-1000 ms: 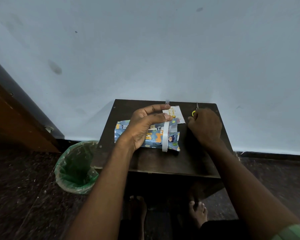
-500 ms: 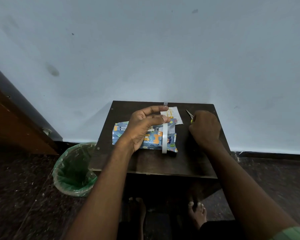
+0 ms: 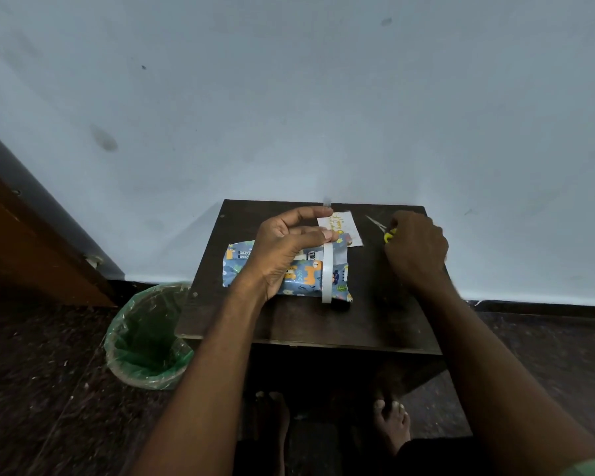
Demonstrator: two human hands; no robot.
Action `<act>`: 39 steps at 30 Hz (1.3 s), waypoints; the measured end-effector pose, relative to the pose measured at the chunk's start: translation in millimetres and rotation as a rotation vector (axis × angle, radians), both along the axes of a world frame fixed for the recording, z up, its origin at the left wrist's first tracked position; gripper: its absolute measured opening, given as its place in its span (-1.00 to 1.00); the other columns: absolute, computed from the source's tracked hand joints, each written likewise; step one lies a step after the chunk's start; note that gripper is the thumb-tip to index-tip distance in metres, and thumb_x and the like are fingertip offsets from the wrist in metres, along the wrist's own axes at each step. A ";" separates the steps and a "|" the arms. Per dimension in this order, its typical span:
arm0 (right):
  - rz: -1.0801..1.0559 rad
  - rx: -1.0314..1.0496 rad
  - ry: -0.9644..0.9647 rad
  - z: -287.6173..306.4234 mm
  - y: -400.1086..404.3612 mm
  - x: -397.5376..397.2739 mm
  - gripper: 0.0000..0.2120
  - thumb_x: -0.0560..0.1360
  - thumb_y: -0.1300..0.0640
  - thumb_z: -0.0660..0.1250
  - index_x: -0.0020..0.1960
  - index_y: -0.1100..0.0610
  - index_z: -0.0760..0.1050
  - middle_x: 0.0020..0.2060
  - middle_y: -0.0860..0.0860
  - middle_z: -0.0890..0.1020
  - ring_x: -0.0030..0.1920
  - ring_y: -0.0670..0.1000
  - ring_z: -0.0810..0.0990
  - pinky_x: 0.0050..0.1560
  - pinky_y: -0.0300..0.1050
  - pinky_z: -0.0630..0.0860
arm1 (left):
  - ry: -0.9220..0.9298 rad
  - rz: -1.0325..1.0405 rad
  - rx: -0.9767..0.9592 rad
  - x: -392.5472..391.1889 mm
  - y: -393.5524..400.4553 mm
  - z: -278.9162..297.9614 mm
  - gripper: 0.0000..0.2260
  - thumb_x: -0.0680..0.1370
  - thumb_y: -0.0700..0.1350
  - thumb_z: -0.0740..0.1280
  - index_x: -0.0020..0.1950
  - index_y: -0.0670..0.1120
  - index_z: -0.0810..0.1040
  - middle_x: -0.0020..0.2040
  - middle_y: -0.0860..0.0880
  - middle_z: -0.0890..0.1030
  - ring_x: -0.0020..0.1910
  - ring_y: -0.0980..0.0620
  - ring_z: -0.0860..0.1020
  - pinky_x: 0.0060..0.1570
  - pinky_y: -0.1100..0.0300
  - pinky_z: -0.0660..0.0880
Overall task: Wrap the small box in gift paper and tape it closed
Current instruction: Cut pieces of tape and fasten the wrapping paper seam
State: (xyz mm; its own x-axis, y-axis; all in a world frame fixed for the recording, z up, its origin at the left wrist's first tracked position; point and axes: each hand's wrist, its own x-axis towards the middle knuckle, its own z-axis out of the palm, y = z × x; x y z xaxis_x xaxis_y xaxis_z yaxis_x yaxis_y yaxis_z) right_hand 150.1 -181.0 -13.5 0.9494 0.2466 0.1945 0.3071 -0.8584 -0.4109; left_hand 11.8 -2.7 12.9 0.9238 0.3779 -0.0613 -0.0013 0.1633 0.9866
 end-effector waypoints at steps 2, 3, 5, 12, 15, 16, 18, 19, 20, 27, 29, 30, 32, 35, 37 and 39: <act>0.043 0.206 0.155 10.6 -8.8 6.2 -0.79 0.47 0.24 0.40 0.01 -0.01 0.70 -0.06 0.01 0.74 0.02 0.20 0.69 0.02 -0.03 0.58 | -0.003 0.013 0.012 0.3 -0.5 0.7 -0.67 0.49 -0.32 0.55 0.24 -0.14 0.71 0.06 -0.14 0.78 0.11 -0.05 0.76 0.05 0.22 0.64; 0.103 0.328 0.260 17.2 -13.0 7.4 -0.77 0.49 0.25 0.42 0.01 -0.03 0.72 -0.15 -0.01 0.74 -0.06 0.16 0.74 0.01 -0.01 0.65 | -0.003 0.016 0.018 0.4 -0.6 1.1 -0.68 0.49 -0.32 0.56 0.23 -0.14 0.71 0.05 -0.14 0.78 0.10 -0.05 0.76 0.06 0.22 0.64; 0.233 0.562 0.452 30.1 -18.8 4.7 -0.77 0.55 0.34 0.43 0.02 0.04 0.72 -0.26 0.06 0.72 -0.16 0.14 0.77 -0.09 -0.03 0.71 | -0.002 0.016 0.026 0.5 -0.6 0.5 -0.68 0.49 -0.31 0.56 0.23 -0.13 0.71 0.04 -0.15 0.78 0.09 -0.07 0.76 0.10 0.16 0.66; 0.375 0.825 0.825 39.4 -18.7 -1.6 -0.80 0.54 0.44 0.42 0.17 0.37 0.63 -0.02 0.28 0.74 0.01 0.19 0.76 -0.01 -0.03 0.73 | -0.025 0.019 0.049 0.7 -2.7 0.9 -0.68 0.48 -0.33 0.56 0.21 -0.14 0.71 -0.01 -0.15 0.79 0.02 -0.02 0.77 0.00 0.25 0.62; 0.392 0.808 0.876 39.4 -18.2 -3.3 -0.79 0.54 0.45 0.40 0.17 0.38 0.62 0.00 0.28 0.74 -0.03 0.17 0.77 -0.06 -0.08 0.72 | -0.027 0.017 0.062 1.2 -2.2 0.5 -0.69 0.49 -0.32 0.56 0.21 -0.13 0.71 -0.01 -0.15 0.79 0.04 -0.02 0.76 0.00 0.27 0.62; 0.391 0.764 0.875 39.8 -18.3 -2.7 -0.79 0.54 0.46 0.41 0.16 0.37 0.63 0.00 0.29 0.74 -0.05 0.17 0.77 -0.09 -0.09 0.72 | -0.026 0.016 0.063 1.4 -2.1 0.2 -0.69 0.49 -0.32 0.56 0.21 -0.13 0.71 -0.01 -0.15 0.79 0.05 -0.02 0.76 0.00 0.27 0.62; 0.417 0.585 0.820 39.1 -18.7 -1.4 -0.80 0.52 0.45 0.44 0.13 0.31 0.67 -0.06 0.24 0.76 -0.07 0.14 0.78 -0.10 -0.09 0.72 | -0.027 0.015 0.059 1.3 -1.8 0.0 -0.69 0.50 -0.33 0.55 0.21 -0.13 0.71 -0.01 -0.16 0.79 0.04 -0.01 0.76 -0.01 0.28 0.61; 0.441 0.474 0.783 38.0 -18.8 -1.3 -0.80 0.52 0.43 0.46 0.11 0.27 0.69 -0.13 0.16 0.77 -0.10 0.09 0.78 -0.12 -0.11 0.71 | -0.027 0.015 0.059 1.4 -1.8 0.1 -0.69 0.50 -0.33 0.55 0.21 -0.14 0.71 -0.01 -0.16 0.79 0.04 0.00 0.76 -0.01 0.29 0.61; 0.464 0.380 0.756 37.2 -18.1 -2.2 -0.80 0.51 0.41 0.47 0.10 0.23 0.71 -0.20 0.08 0.77 -0.15 0.03 0.77 -0.17 -0.15 0.69 | -0.026 0.015 0.059 1.5 -1.6 0.0 -0.70 0.50 -0.33 0.55 0.21 -0.14 0.71 -0.01 -0.16 0.79 0.04 0.00 0.76 -0.02 0.30 0.61; 0.399 0.548 0.653 41.4 -25.1 4.3 -0.72 0.48 0.48 0.42 0.13 0.24 0.68 -0.23 0.17 0.73 -0.22 0.08 0.74 -0.34 -0.19 0.63 | -0.016 0.014 0.058 1.8 -1.6 -1.2 -0.68 0.49 -0.31 0.56 0.22 -0.13 0.71 0.01 -0.14 0.79 0.05 0.00 0.76 -0.01 0.26 0.62; 0.425 0.645 0.668 46.0 -31.0 7.3 -0.69 0.48 0.50 0.41 0.16 0.25 0.67 -0.23 0.17 0.72 -0.18 0.12 0.75 -0.27 -0.14 0.67 | -0.013 0.022 0.044 2.1 -0.9 -1.3 -0.68 0.49 -0.31 0.57 0.22 -0.14 0.71 0.01 -0.16 0.79 0.05 -0.04 0.76 -0.01 0.22 0.64; 0.452 0.663 0.685 47.6 -32.9 7.8 -0.69 0.48 0.50 0.41 0.16 0.24 0.68 -0.21 0.19 0.72 -0.16 0.14 0.75 -0.23 -0.12 0.68 | -0.014 0.027 0.043 2.5 -0.7 -1.6 -0.68 0.48 -0.31 0.57 0.22 -0.14 0.71 0.01 -0.16 0.79 0.04 -0.04 0.77 -0.02 0.21 0.64; 0.503 0.646 0.732 49.0 -34.1 7.4 -0.69 0.49 0.46 0.44 0.17 0.21 0.69 -0.13 0.24 0.71 -0.13 0.14 0.73 -0.16 -0.11 0.68 | -0.018 0.038 0.053 3.0 -1.5 -2.0 -0.69 0.48 -0.31 0.57 0.21 -0.15 0.71 -0.01 -0.16 0.79 0.02 -0.03 0.77 -0.05 0.24 0.63; 0.542 0.578 0.786 47.0 -32.0 8.1 -0.69 0.51 0.43 0.44 0.19 0.18 0.70 -0.06 0.25 0.70 -0.09 0.12 0.69 -0.05 -0.03 0.69 | -0.027 0.049 0.080 3.2 -3.3 -2.0 -0.70 0.50 -0.32 0.56 0.21 -0.16 0.71 -0.04 -0.16 0.79 -0.03 0.00 0.77 -0.10 0.29 0.62; 0.547 0.541 0.806 46.0 -30.4 8.9 -0.70 0.53 0.42 0.42 0.19 0.18 0.70 -0.05 0.24 0.70 -0.08 0.11 0.67 -0.01 0.03 0.69 | -0.027 0.051 0.107 3.2 -3.9 -1.9 -0.71 0.50 -0.31 0.56 0.21 -0.15 0.71 -0.05 -0.14 0.79 -0.04 0.01 0.77 -0.11 0.30 0.61; 0.542 0.525 0.817 45.6 -29.7 9.6 -0.71 0.54 0.41 0.40 0.17 0.16 0.72 0.00 0.30 0.70 -0.08 0.11 0.66 -0.02 0.04 0.68 | -0.025 0.054 0.115 3.2 -3.8 -2.1 -0.71 0.51 -0.30 0.56 0.21 -0.13 0.71 -0.06 -0.13 0.79 -0.04 0.02 0.77 -0.12 0.30 0.61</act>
State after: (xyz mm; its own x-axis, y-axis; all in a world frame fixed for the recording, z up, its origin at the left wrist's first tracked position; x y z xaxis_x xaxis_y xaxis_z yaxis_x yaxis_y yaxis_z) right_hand 159.7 -210.6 32.1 0.6315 0.7378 -0.2383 0.0595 -0.3526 -0.9339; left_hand 15.0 -6.5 10.8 0.9026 0.4304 0.0082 -0.0320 0.0481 0.9983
